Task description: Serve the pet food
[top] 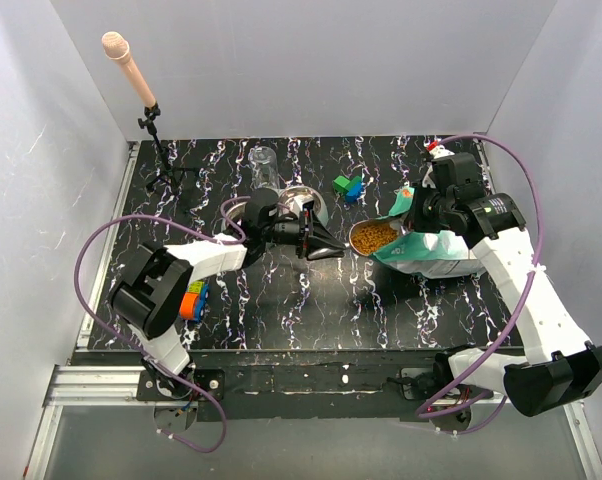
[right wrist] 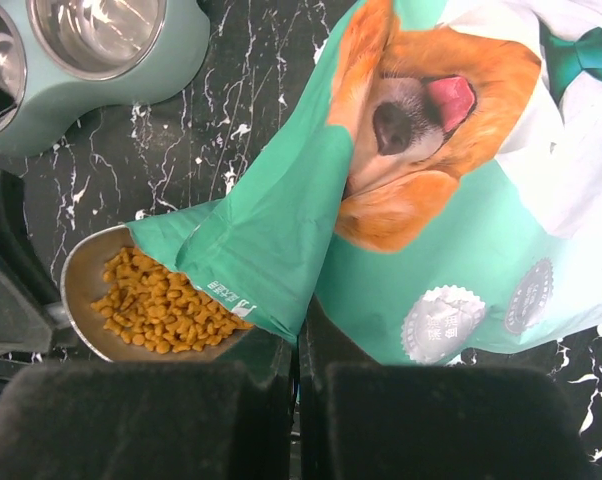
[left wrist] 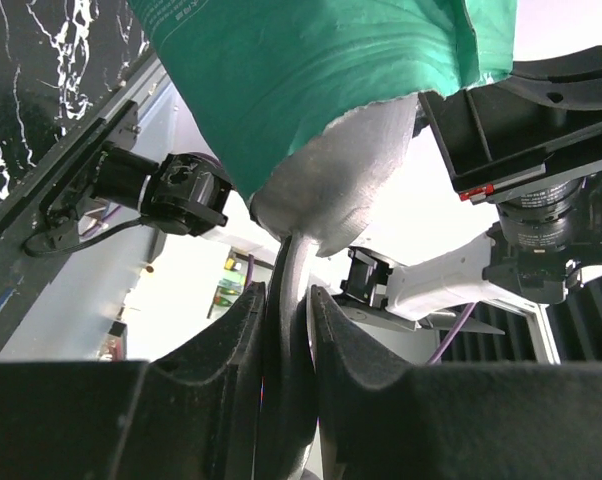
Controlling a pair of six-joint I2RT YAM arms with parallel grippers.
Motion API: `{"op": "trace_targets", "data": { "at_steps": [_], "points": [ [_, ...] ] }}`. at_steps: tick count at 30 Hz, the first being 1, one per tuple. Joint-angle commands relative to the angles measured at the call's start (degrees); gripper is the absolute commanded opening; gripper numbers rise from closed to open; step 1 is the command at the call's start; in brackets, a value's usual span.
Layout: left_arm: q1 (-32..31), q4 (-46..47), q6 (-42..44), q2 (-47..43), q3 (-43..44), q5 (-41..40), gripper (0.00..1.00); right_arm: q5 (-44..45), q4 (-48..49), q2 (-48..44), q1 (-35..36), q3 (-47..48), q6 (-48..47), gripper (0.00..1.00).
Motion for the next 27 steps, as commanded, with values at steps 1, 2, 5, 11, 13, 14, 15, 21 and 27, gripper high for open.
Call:
{"op": "trace_targets", "data": {
  "at_steps": [1, 2, 5, 11, 13, 14, 15, 21, 27],
  "points": [
    [3.2, -7.0, 2.4, -5.5, 1.2, -1.5, 0.00, 6.7, -0.2, -2.9, -1.3, 3.0, -1.6, 0.01],
    [3.4, -4.5, 0.3, -5.8, -0.1, -1.8, 0.00, 6.8, 0.0, -3.0, -1.2, 2.9, -1.6, 0.01],
    [3.8, -1.7, -2.3, -7.3, -2.0, -2.2, 0.00, 7.3, 0.2, -2.8, -1.3, 3.1, -1.7, 0.01],
    [5.1, -5.8, -2.5, -10.9, -2.0, -1.6, 0.00, 7.3, 0.4, -2.1, -1.3, 3.2, -1.8, 0.01],
    [5.4, -7.3, -2.5, -11.7, -1.5, -1.4, 0.00, 7.3, 0.5, -2.0, -1.2, 3.1, -1.8, 0.01],
    [5.5, -8.4, -2.3, -11.9, -1.2, -1.4, 0.00, 7.3, 0.5, -2.0, -1.3, 3.1, -1.8, 0.01],
    [5.5, -9.0, -2.2, -12.2, -1.0, -1.2, 0.00, 7.3, 0.5, -2.1, -1.3, 3.0, -1.8, 0.01],
    [5.8, -10.8, -0.3, -12.7, 0.5, -0.8, 0.00, 7.5, 0.9, -2.2, -1.4, 2.7, -2.2, 0.01],
    [5.8, -25.9, 13.9, -11.0, 8.0, 2.6, 0.00, 7.4, 1.5, -2.2, -1.4, 2.8, -2.7, 0.01]
  ]
}}
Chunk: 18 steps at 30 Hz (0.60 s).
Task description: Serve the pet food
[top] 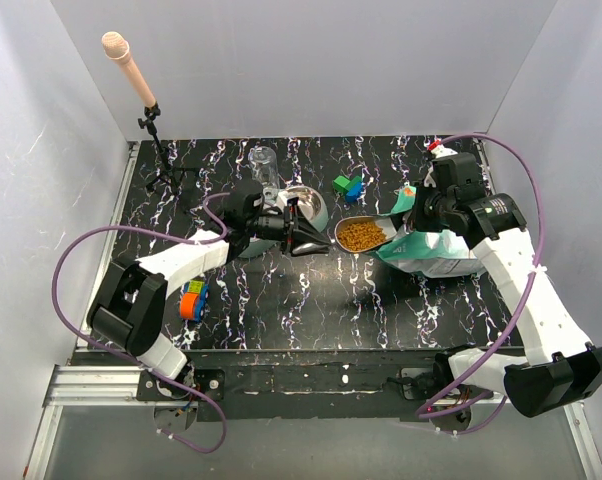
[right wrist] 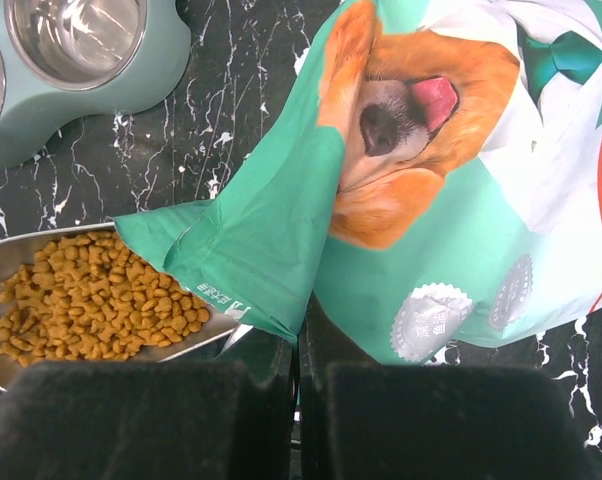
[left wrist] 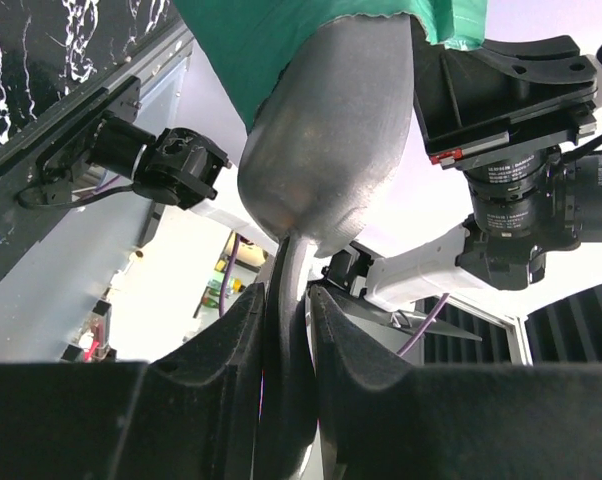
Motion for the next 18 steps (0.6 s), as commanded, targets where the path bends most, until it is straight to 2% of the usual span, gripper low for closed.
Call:
{"op": "trace_targets", "data": {
  "at_steps": [1, 18],
  "points": [
    [1.7, -10.5, 12.9, -2.0, 8.1, 0.7, 0.00, 4.9, 1.4, -1.9, -1.4, 2.9, -2.1, 0.01],
    [2.1, -6.9, 9.6, -7.0, 3.7, 1.6, 0.00, 9.0, 0.2, 1.7, -1.5, 7.3, -2.8, 0.01]
  ]
}}
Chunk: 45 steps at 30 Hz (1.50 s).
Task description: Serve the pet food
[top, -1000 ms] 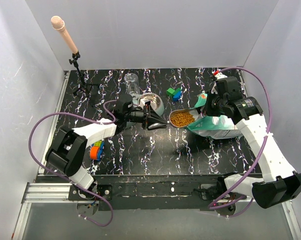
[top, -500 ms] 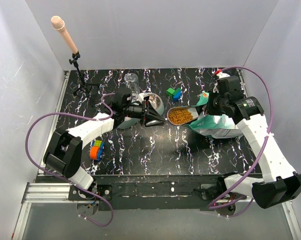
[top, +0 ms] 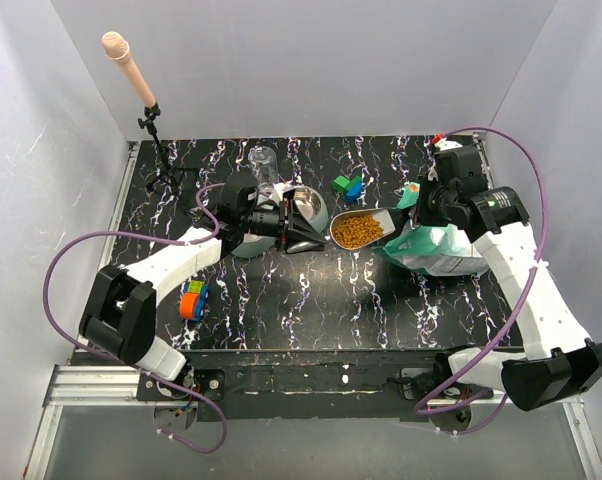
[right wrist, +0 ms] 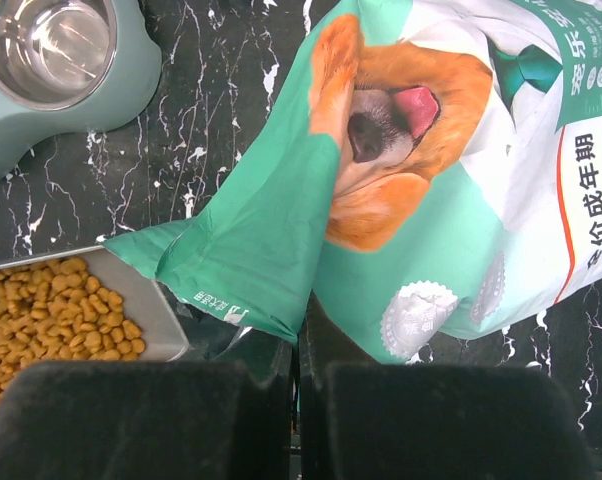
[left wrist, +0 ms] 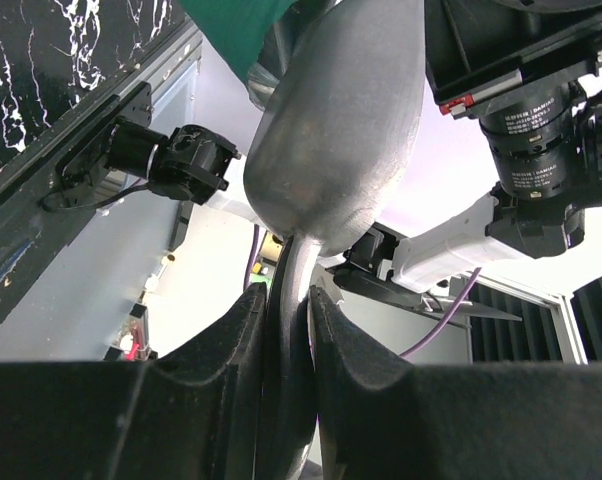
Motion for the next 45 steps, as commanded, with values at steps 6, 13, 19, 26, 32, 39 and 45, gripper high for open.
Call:
{"op": "trace_targets", "data": {
  "at_steps": [6, 13, 19, 26, 32, 39, 45],
  "points": [
    [3.5, 3.7, -1.8, -6.0, -0.9, 0.8, 0.00, 9.6, 1.0, 2.0, -1.0, 5.7, -1.9, 0.01],
    [8.1, 1.8, -1.8, -9.7, -2.3, 1.1, 0.00, 9.2, -1.1, 3.5, -1.3, 6.3, -0.5, 0.01],
    [11.9, -3.5, 1.8, -11.9, -3.1, -0.1, 0.00, 7.3, -0.9, 0.5, -1.1, 4.0, -1.0, 0.01],
    [13.2, -17.8, 13.3, -11.6, -1.1, -4.3, 0.00, 4.7, -0.5, -2.5, -1.1, 1.0, -0.3, 0.01],
    [15.2, -17.8, 13.5, -16.1, -8.7, -5.9, 0.00, 3.1, -0.5, -3.7, -0.6, 0.3, 0.0, 0.01],
    [20.7, -22.0, 15.0, -20.7, -12.2, -8.1, 0.00, 2.3, 0.2, -5.1, 0.2, -0.4, -0.1, 0.01],
    [24.7, -26.4, 18.4, -18.9, -12.1, -8.3, 0.00, 2.1, 0.5, -6.0, 1.0, -0.5, -0.4, 0.01]
  ]
}}
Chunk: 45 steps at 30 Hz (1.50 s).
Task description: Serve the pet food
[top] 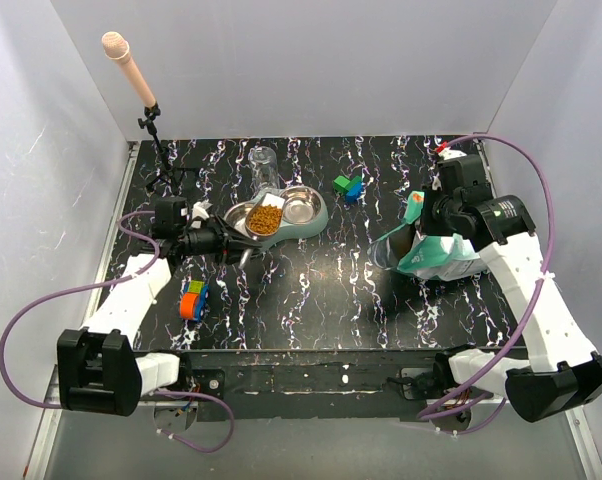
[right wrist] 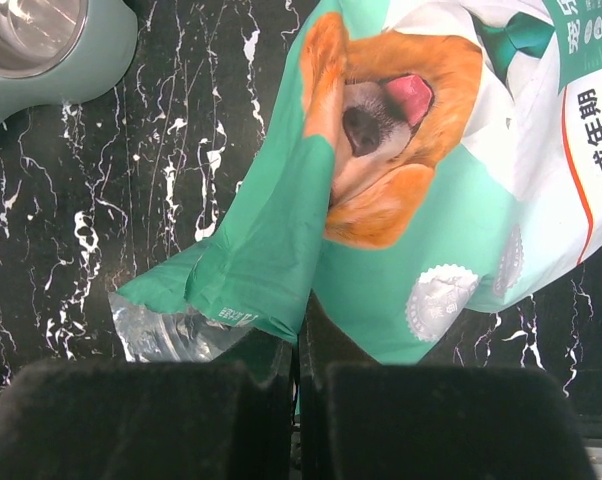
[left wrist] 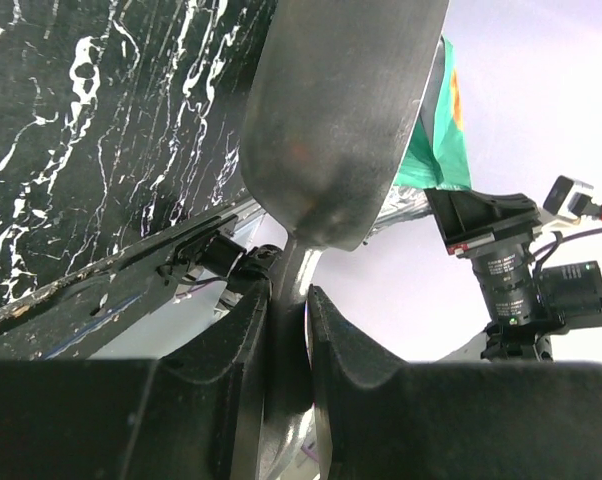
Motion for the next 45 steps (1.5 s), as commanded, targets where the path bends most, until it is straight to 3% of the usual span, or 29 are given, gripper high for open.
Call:
{"op": "trace_targets", "data": {
  "at_steps": [1, 22, 45],
  "points": [
    [2.9, -2.7, 3.6, 0.1, 0.4, 0.6, 0.00, 0.9, 3.8, -3.1, 1.0, 1.0, -0.6, 0.01],
    [8.6, -17.2, 4.7, 8.6, 4.8, -3.1, 0.00, -2.9, 4.0, -10.0, 1.3, -3.8, 0.7, 0.01],
    [9.0, -56.5, 15.9, 27.4, 35.7, -12.5, 0.00, -4.5, 9.2, -12.6, 1.4, -10.0, 3.6, 0.01]
  ]
}}
